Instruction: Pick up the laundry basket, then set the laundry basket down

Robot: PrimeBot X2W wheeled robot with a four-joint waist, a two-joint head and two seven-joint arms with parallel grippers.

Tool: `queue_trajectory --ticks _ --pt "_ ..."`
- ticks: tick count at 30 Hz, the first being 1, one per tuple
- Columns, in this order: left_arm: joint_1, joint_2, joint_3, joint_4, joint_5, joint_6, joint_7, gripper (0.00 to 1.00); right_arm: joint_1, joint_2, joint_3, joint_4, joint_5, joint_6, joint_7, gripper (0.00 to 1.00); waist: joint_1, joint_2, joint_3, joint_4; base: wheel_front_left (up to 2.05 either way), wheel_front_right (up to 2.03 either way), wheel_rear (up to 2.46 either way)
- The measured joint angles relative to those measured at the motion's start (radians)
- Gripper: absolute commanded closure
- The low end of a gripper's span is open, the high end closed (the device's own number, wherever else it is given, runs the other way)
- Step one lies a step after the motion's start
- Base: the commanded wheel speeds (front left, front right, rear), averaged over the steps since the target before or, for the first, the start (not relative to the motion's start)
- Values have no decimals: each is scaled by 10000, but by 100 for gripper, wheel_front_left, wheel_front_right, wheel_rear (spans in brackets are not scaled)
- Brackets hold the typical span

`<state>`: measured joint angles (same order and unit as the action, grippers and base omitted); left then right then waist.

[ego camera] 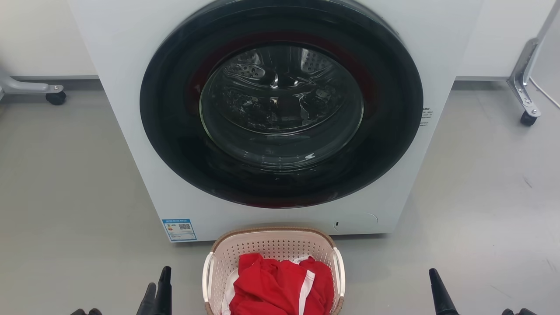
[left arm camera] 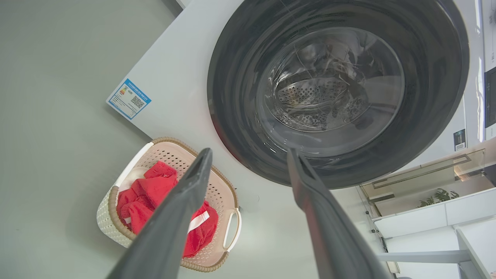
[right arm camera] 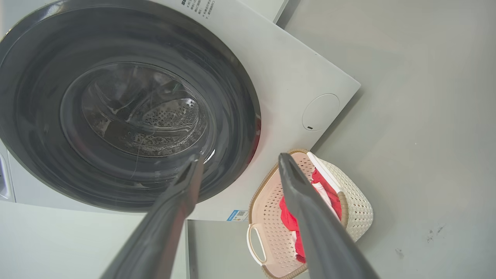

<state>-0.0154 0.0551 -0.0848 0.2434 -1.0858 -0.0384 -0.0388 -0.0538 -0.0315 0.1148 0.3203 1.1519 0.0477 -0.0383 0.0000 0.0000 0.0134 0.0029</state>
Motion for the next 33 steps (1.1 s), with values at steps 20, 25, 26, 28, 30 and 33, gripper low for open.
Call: queue_trajectory --ticks 20,25,26,28,30,33 --pt "50 359 -1009 -31 3312 491 -627 0 -166 -90 1104 92 -2763 -401 -639 0 0 0 -78 -13 0 0 0" --pt "208 368 -1223 -40 4242 652 -876 0 -167 -105 1386 102 -3542 -518 -880 0 0 0 -94 -16 0 0 0" --pt "235 370 -1252 -40 4347 665 -878 0 -168 -107 1444 104 -3645 -552 -894 0 0 0 -96 -15 0 0 0" --pt "239 372 -1306 -46 4686 744 -968 0 -168 -111 1544 107 -3950 -568 -970 0 0 0 -99 -15 0 0 0" --pt "239 378 -1398 -58 4945 754 -1055 0 -170 -115 1643 107 -4192 -577 -1055 0 0 0 -101 -15 0 0 0" --pt "242 380 -1509 -73 5419 840 -1141 0 -173 -121 1793 111 -4621 -625 -1164 0 0 0 -102 -16 0 0 0"
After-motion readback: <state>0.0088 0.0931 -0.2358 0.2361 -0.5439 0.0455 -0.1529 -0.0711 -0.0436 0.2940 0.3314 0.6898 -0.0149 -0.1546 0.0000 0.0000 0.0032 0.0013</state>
